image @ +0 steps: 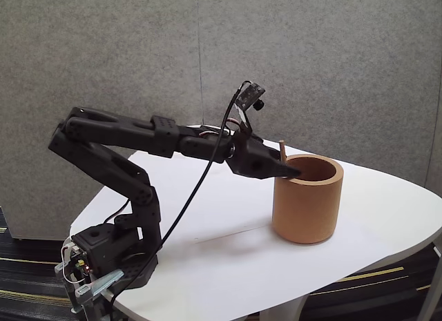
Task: Grab the pen and put it in the pen holder.
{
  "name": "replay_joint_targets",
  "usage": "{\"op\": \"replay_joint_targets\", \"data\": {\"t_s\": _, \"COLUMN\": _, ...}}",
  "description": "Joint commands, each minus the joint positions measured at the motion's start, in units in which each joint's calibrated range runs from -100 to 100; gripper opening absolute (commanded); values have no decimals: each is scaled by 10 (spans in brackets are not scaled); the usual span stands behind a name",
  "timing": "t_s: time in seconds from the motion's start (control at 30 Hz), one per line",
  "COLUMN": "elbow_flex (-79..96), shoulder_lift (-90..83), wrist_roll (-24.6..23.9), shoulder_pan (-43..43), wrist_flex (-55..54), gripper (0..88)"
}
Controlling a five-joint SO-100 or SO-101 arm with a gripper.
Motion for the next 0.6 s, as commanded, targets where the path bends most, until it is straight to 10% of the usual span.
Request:
{"op": "replay_joint_targets", "data": {"t_s": 0.0, "elbow_flex": -68, "shoulder_lift": -6, "wrist_roll": -1, "shoulder_pan": -5, "wrist_flex": -6, "gripper": 320}}
{"op": "replay_joint_targets", "data": {"t_s": 0.57, "elbow_flex": -410, "shoulder_lift": 2, "wrist_roll": -1, "shoulder_pan": -29, "wrist_flex": -2, "gripper": 320}}
